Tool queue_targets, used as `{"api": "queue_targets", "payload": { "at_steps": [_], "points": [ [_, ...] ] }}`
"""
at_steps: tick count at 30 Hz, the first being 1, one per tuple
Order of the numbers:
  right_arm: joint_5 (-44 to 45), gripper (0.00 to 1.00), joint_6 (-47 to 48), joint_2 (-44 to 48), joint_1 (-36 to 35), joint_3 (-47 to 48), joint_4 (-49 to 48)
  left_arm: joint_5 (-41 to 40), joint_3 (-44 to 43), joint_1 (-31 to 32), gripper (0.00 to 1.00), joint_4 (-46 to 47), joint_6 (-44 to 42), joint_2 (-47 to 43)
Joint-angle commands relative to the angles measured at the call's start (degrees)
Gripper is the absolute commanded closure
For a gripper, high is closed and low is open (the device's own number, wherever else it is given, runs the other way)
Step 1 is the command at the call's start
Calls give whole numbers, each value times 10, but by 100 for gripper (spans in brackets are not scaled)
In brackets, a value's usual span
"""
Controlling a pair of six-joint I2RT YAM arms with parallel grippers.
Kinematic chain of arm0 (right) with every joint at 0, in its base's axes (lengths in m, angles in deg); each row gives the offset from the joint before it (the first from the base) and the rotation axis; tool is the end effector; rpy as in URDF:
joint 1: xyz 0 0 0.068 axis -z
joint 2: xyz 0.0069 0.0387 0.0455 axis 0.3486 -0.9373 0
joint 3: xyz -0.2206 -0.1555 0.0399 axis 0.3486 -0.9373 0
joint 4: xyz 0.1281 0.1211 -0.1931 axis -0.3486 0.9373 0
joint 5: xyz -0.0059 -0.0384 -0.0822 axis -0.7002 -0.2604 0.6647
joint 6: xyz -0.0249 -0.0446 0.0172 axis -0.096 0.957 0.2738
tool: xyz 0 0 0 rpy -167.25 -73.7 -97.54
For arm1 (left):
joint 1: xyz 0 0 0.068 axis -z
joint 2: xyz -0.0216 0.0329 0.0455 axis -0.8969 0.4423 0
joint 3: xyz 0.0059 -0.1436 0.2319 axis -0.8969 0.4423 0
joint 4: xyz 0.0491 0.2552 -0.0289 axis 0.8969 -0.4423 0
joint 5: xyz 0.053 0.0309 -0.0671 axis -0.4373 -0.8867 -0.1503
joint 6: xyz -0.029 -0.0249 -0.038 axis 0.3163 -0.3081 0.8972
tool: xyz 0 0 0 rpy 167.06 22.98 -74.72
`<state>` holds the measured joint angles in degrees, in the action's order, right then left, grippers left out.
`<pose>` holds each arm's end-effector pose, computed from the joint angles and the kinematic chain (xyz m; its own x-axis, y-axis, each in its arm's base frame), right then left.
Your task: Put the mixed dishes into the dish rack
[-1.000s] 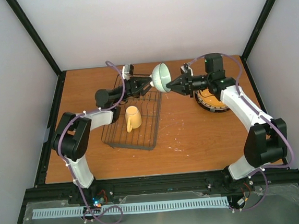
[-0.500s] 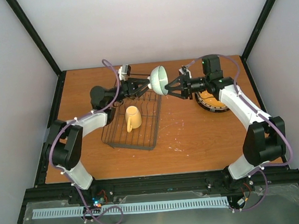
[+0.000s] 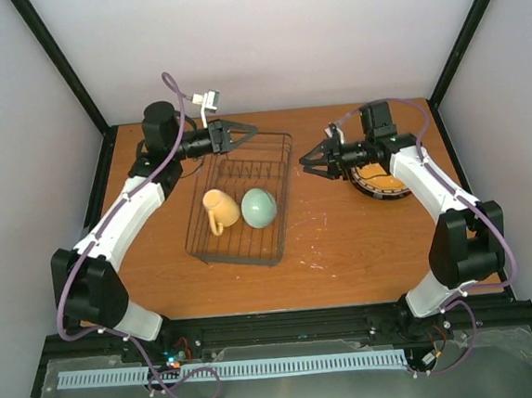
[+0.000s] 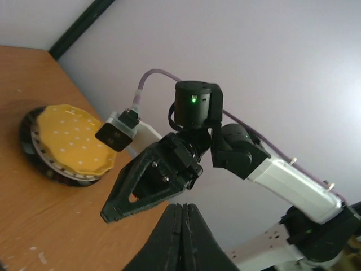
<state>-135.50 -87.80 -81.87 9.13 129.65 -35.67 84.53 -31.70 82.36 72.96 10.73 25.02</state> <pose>0.3204 0.0972 0.3024 -0.9963 0.0842 0.0177 0.0414 0.2889 0.9565 0.3200 -0.1401 0.3747 -0.7988 -0.1561 -0.5810 0.5665 0.1297 -0.8138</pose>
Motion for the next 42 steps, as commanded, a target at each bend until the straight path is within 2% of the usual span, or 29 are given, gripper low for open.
{"api": "queue_targets", "payload": {
  "at_steps": [1,2,4,6,9,12,16,19,24,28,35,38,42],
  "points": [
    [49,76,-38,-58,-22,8,-98,-31,-55,-7,99,-279,-201,-22],
    [31,83,-15,-113,-45,55,-79,-32,-53,-14,100,-298,-218,-27],
    [70,87,108,-209,-75,190,97,-33,-38,-33,99,-315,-233,-33],
    [104,85,159,-246,-91,253,180,-50,-34,-42,100,-346,-264,-36],
    [146,79,182,-244,-95,290,215,-71,-28,-43,99,-384,-290,-40],
    [245,74,267,-251,-107,343,354,-127,-25,-43,99,-424,-321,-51],
    [353,71,329,-187,-109,294,415,-166,-27,-43,99,-451,-343,-53],
    [354,66,332,-121,-113,216,413,-183,-12,-43,99,-435,-334,-62],
    [411,63,328,-71,-198,122,433,-238,-7,-43,99,-441,-341,-71],
    [434,64,299,-69,-242,111,417,-299,-7,-43,98,-457,-344,-85],
    [434,65,278,-141,-278,222,415,-439,0,-43,71,-507,-347,-125],
    [434,65,267,-178,-289,271,414,-512,5,-43,48,-526,-341,-147],
    [440,64,259,-228,-298,316,417,-558,16,-43,41,-545,-342,-165]
  ]
}}
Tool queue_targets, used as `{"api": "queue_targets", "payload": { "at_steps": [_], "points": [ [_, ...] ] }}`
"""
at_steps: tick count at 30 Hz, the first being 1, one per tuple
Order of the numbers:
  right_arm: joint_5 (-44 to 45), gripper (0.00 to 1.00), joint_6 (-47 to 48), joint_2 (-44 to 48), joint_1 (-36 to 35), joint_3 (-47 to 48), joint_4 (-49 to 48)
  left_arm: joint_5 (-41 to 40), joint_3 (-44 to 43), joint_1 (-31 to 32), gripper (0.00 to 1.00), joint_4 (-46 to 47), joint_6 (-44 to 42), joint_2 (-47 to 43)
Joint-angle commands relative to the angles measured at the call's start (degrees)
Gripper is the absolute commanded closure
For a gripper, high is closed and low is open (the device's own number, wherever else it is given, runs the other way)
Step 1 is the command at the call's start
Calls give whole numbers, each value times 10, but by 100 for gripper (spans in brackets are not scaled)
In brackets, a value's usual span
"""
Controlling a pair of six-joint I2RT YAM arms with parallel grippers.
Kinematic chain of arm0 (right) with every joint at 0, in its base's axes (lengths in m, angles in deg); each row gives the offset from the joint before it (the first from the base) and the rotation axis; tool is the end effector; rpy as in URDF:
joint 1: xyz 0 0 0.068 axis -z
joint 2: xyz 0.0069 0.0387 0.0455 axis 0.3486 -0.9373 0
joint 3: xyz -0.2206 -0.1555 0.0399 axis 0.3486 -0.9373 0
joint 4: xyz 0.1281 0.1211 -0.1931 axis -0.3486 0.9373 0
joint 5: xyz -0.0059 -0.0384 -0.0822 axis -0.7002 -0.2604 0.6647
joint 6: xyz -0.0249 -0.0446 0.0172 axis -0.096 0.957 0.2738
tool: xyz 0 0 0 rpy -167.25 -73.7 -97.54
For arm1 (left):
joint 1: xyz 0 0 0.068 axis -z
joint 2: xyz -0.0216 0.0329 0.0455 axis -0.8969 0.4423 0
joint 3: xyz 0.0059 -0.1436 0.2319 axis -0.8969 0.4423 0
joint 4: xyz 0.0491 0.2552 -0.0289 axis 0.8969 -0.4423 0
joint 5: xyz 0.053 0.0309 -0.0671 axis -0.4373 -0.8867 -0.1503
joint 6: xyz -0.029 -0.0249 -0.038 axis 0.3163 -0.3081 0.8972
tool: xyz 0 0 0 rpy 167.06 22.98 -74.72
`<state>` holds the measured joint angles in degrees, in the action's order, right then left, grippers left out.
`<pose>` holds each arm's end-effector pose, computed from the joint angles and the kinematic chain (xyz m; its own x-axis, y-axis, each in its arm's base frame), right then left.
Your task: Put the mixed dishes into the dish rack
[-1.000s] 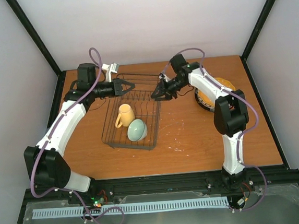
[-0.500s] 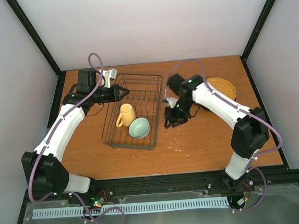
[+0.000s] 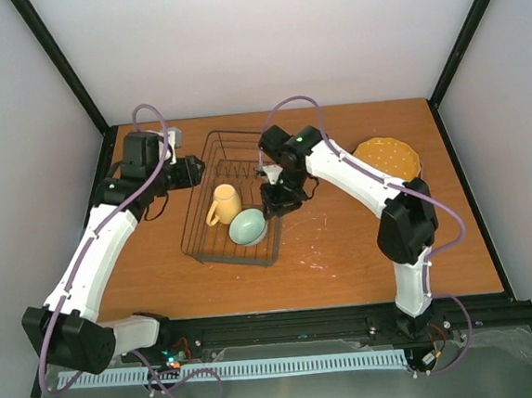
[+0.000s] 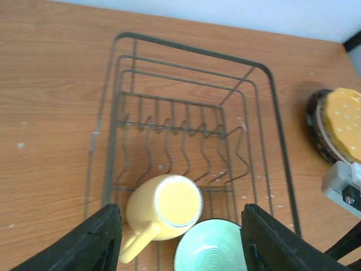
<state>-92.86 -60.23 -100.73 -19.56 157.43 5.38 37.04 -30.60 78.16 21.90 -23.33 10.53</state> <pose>0.2789 0.2527 0.2872 -0.9135 -0.4052 -0.0366 -0.3791 0.8149 0.4384 0.2574 -0.0738 0.3544 -0.7117 -0.1446 -0.6875 0.1804 0.9082 -0.3777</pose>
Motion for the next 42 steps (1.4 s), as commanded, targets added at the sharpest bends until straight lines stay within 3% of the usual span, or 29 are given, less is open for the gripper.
{"api": "queue_targets", "payload": {
  "at_steps": [1,16,25,28,32,37,42],
  "points": [
    [20,64,-18,-56,-12,47,10,-89,8,-1,40,-38,-1,-24],
    [64,64,-16,-147,-19,93,38,-130,34,-1,38,-53,-6,-67],
    [91,65,3,-220,-46,180,90,-146,33,-1,38,-57,-15,-75],
    [99,73,9,-238,-54,196,103,-153,35,-1,38,-58,-17,-79],
    [113,97,15,-246,-58,194,114,-158,43,-1,39,-57,-16,-86],
    [96,97,13,-221,-57,210,110,-144,57,-1,39,-51,-11,-96],
    [-38,97,-23,-146,-22,223,59,-69,93,-1,30,-5,22,-125]
  ]
}}
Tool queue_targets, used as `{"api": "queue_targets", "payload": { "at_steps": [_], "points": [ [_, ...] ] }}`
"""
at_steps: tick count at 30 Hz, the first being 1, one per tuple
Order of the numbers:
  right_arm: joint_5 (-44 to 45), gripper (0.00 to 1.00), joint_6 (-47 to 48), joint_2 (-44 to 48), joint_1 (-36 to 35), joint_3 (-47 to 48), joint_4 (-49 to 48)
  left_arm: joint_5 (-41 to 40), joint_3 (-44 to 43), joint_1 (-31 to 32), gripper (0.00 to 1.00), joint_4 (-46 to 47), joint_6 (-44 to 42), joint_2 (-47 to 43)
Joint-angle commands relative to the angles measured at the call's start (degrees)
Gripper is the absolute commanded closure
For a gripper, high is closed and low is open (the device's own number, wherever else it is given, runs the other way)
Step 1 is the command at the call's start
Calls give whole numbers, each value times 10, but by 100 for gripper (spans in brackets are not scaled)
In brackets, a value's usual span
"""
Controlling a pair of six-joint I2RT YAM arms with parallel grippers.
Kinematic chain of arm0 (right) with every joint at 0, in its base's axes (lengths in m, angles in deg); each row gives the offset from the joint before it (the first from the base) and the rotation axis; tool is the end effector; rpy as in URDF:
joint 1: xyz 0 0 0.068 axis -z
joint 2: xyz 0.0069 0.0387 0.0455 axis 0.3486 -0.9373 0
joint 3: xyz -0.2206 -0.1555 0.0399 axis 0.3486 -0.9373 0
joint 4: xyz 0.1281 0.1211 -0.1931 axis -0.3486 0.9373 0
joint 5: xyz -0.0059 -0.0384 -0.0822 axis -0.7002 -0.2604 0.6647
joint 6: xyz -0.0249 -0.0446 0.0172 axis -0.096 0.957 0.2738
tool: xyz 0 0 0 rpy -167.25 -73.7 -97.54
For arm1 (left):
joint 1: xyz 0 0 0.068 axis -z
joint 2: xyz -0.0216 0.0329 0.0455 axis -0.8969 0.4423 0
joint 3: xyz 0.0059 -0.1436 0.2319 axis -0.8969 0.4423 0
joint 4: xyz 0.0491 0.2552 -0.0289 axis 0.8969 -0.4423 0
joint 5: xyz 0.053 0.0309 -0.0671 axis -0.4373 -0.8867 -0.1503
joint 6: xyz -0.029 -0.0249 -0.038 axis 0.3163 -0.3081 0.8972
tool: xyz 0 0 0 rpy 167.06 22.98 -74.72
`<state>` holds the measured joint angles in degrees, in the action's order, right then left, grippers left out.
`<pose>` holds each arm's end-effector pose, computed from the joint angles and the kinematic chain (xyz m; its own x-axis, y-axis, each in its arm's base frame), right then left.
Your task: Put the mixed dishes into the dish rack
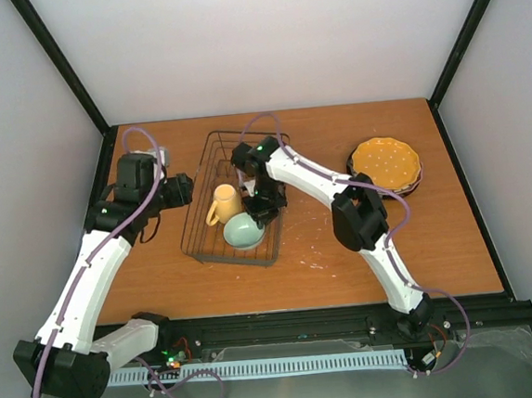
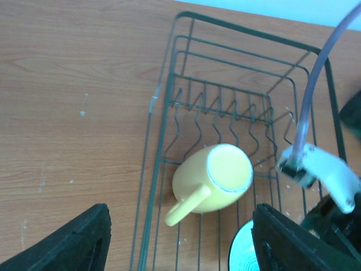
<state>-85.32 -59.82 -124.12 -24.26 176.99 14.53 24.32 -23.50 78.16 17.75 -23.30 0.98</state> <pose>0.3094 0.3201 0.2121 -0.8740 -0.4650 0.1410 -0.4208 0.8694 0.2588 0.2161 -0.0550 0.3448 -0.6808 -0.1606 -0.7147 0.0223 0.9707 -0.2394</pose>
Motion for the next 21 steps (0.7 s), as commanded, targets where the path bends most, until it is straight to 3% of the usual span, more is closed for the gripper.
{"api": "queue_targets", "payload": {
  "at_steps": [1,5,9,14,17,21],
  "points": [
    [-146,97,-35,105,36,28,-47,82,36,-2,28,61,34,-40],
    [-280,97,-61,160,90,13,-105,198,108,-3,22,166,92,-72],
    [-413,97,-113,223,145,-61,-203,337,183,-24,18,304,179,-92],
    [-540,97,-273,286,173,-205,-458,497,298,-64,8,634,379,-92],
    [-560,97,-304,287,172,-223,-491,532,329,-64,0,820,496,-58],
    [-569,97,-306,279,172,-221,-489,555,331,-64,0,1019,610,6]
  ]
}}
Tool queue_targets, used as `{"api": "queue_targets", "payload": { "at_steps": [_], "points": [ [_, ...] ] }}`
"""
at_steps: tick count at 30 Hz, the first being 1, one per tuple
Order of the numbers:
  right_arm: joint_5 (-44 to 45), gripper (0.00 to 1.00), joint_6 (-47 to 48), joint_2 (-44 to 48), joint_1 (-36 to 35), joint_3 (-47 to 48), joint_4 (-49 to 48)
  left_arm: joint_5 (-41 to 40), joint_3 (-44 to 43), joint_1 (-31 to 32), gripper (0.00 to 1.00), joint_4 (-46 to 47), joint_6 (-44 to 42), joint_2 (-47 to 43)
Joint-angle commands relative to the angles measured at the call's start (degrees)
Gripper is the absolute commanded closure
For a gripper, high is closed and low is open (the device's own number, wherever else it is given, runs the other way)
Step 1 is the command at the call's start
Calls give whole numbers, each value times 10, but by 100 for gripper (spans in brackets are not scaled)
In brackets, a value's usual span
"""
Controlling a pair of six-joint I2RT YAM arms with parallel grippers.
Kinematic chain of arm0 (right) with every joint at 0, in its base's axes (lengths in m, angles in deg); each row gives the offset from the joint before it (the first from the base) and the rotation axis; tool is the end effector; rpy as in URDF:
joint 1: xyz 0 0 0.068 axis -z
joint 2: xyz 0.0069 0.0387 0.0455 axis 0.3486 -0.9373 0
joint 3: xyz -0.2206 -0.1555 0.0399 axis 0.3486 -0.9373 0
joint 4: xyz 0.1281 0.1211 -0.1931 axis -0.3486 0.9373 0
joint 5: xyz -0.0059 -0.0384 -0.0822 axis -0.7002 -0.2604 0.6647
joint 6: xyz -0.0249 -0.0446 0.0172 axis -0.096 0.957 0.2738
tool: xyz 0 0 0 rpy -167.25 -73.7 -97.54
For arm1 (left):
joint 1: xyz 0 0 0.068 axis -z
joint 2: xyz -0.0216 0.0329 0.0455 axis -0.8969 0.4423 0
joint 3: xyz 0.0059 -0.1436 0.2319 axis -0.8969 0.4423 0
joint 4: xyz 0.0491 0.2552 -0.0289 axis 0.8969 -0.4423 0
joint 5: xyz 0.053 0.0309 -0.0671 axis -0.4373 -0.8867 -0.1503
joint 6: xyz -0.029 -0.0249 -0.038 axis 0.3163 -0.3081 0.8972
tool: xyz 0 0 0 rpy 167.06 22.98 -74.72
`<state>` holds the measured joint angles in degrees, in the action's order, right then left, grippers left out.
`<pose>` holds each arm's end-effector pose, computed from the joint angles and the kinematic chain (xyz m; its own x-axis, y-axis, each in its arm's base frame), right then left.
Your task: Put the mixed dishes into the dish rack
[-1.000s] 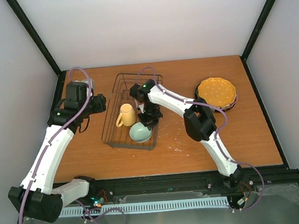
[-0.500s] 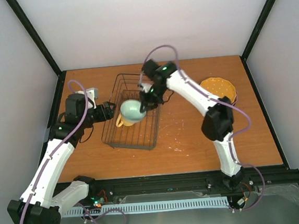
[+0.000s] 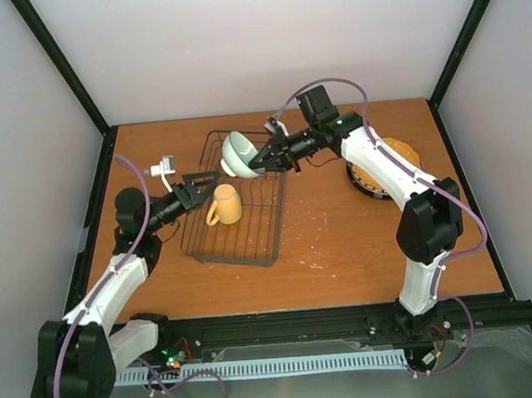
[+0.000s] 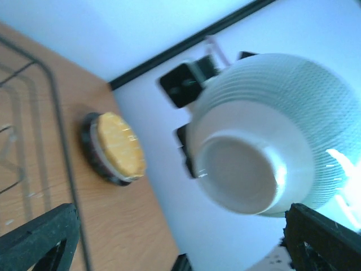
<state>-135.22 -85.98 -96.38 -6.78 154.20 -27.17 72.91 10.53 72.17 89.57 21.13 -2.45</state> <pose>0.3400 0.2112 0.3389 -0.9795 -0.1978 -0.0395 -0.0941 0.2745 0.9570 0.2196 -0.0592 0.2762 -0.7446 -0.4936 -0.4494 0.3755 0.2469 -0.8933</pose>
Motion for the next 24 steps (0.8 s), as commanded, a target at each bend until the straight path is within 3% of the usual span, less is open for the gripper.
{"api": "queue_targets", "payload": {
  "at_steps": [1,8,16,24],
  "points": [
    [-71,97,-47,-1,-3,9,-73,74,-16,-4,0,321,176,56],
    [-79,97,-65,-10,-4,15,-93,83,-30,-4,1,389,203,99],
    [-100,97,-155,-23,-23,6,-210,72,-24,-4,4,529,265,154],
    [-119,97,-230,-26,-39,-7,-287,72,-49,-4,10,566,270,193]
  ]
}}
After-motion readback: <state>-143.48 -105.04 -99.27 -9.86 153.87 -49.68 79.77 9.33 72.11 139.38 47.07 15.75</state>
